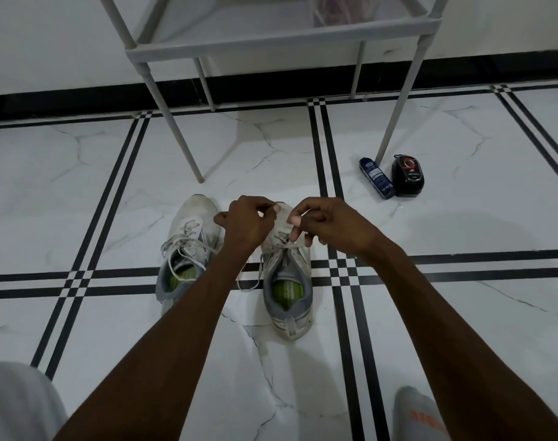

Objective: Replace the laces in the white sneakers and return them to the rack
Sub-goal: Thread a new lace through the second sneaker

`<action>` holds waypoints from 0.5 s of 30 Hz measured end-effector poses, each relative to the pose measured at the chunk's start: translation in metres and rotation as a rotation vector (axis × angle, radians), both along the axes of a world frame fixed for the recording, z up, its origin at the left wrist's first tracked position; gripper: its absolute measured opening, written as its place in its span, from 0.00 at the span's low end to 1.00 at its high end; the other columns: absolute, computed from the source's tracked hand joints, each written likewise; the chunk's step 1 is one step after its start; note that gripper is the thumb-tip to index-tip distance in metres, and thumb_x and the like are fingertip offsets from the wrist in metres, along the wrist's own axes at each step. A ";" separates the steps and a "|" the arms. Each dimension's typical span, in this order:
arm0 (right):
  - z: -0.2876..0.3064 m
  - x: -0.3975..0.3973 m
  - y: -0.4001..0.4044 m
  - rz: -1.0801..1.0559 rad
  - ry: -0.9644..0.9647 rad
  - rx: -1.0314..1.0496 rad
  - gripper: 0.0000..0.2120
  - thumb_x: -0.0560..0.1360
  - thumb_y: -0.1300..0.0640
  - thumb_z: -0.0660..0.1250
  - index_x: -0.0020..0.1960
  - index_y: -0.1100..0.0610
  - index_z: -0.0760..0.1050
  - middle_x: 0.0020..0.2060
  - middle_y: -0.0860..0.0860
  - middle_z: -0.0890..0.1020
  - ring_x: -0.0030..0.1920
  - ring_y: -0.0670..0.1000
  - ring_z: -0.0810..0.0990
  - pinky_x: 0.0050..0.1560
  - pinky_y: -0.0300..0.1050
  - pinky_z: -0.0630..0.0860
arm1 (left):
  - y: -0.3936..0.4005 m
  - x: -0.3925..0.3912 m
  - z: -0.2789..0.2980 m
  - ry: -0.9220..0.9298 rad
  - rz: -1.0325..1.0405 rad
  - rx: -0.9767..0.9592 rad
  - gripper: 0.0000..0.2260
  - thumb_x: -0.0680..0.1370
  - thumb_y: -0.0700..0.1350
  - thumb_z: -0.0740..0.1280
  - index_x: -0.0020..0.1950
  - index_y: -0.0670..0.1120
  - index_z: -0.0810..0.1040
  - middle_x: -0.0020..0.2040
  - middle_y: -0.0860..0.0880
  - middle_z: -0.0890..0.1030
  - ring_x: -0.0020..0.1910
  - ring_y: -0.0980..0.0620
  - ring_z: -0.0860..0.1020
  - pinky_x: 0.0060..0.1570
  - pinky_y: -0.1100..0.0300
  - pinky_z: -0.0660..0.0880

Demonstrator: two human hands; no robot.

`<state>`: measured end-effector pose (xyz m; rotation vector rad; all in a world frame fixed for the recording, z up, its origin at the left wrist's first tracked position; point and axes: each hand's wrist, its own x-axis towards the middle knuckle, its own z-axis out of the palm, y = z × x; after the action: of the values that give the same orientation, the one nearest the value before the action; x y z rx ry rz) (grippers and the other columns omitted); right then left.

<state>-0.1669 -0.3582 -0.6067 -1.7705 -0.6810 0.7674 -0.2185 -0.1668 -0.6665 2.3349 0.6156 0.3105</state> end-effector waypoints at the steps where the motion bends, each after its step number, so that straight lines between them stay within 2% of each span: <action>1: -0.001 0.000 0.001 0.016 0.008 0.001 0.08 0.81 0.58 0.66 0.54 0.63 0.79 0.44 0.55 0.87 0.38 0.49 0.83 0.34 0.30 0.72 | -0.002 -0.002 0.000 -0.004 0.015 0.001 0.08 0.75 0.58 0.66 0.45 0.60 0.84 0.43 0.59 0.86 0.49 0.57 0.82 0.59 0.41 0.72; 3: -0.007 0.002 0.002 0.018 0.017 -0.014 0.08 0.82 0.59 0.63 0.56 0.62 0.79 0.47 0.54 0.87 0.43 0.50 0.86 0.34 0.30 0.73 | -0.002 -0.010 -0.003 -0.072 0.071 -0.008 0.09 0.74 0.57 0.71 0.52 0.58 0.83 0.47 0.57 0.84 0.50 0.56 0.80 0.56 0.44 0.73; 5: -0.017 0.006 0.005 -0.026 -0.012 -0.048 0.07 0.82 0.62 0.62 0.56 0.60 0.78 0.48 0.52 0.87 0.45 0.48 0.86 0.35 0.30 0.73 | -0.004 -0.024 -0.002 -0.194 0.078 -0.063 0.10 0.73 0.54 0.74 0.52 0.54 0.80 0.46 0.55 0.81 0.45 0.55 0.79 0.49 0.48 0.77; 6: -0.023 0.008 0.008 -0.060 -0.042 -0.073 0.07 0.82 0.63 0.62 0.55 0.60 0.78 0.47 0.52 0.87 0.44 0.47 0.87 0.37 0.31 0.75 | -0.006 -0.033 0.000 -0.198 0.047 -0.111 0.09 0.73 0.53 0.75 0.49 0.52 0.80 0.43 0.53 0.81 0.42 0.56 0.79 0.45 0.53 0.78; 9: -0.035 0.007 0.015 -0.134 -0.140 -0.134 0.05 0.80 0.64 0.63 0.51 0.60 0.78 0.42 0.51 0.87 0.40 0.46 0.87 0.44 0.39 0.81 | -0.016 -0.056 0.006 0.072 -0.104 -0.272 0.10 0.74 0.54 0.76 0.44 0.48 0.82 0.40 0.52 0.84 0.35 0.61 0.79 0.37 0.67 0.75; 11: -0.038 0.003 0.020 -0.148 -0.149 -0.154 0.05 0.79 0.63 0.64 0.49 0.60 0.79 0.39 0.51 0.87 0.38 0.46 0.86 0.42 0.39 0.81 | -0.016 -0.066 0.000 0.226 -0.192 -0.373 0.13 0.70 0.55 0.79 0.46 0.48 0.83 0.42 0.52 0.84 0.35 0.61 0.78 0.36 0.69 0.74; 13: -0.043 -0.001 0.023 -0.150 -0.236 -0.167 0.05 0.78 0.61 0.67 0.47 0.60 0.81 0.38 0.49 0.86 0.36 0.44 0.85 0.41 0.36 0.78 | -0.012 -0.073 -0.007 0.241 -0.213 -0.426 0.16 0.68 0.53 0.81 0.49 0.48 0.83 0.43 0.51 0.83 0.36 0.57 0.77 0.36 0.67 0.74; 15: -0.048 -0.006 0.028 -0.130 -0.389 -0.175 0.04 0.76 0.58 0.71 0.45 0.58 0.84 0.36 0.44 0.82 0.38 0.42 0.81 0.43 0.37 0.76 | -0.010 -0.075 -0.011 0.199 -0.167 -0.422 0.13 0.70 0.49 0.81 0.50 0.46 0.84 0.42 0.51 0.83 0.37 0.57 0.79 0.35 0.66 0.74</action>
<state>-0.1729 -0.3306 -0.6545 -2.1298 -0.7615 0.4054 -0.2939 -0.1764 -0.6779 2.0022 0.5168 -0.1225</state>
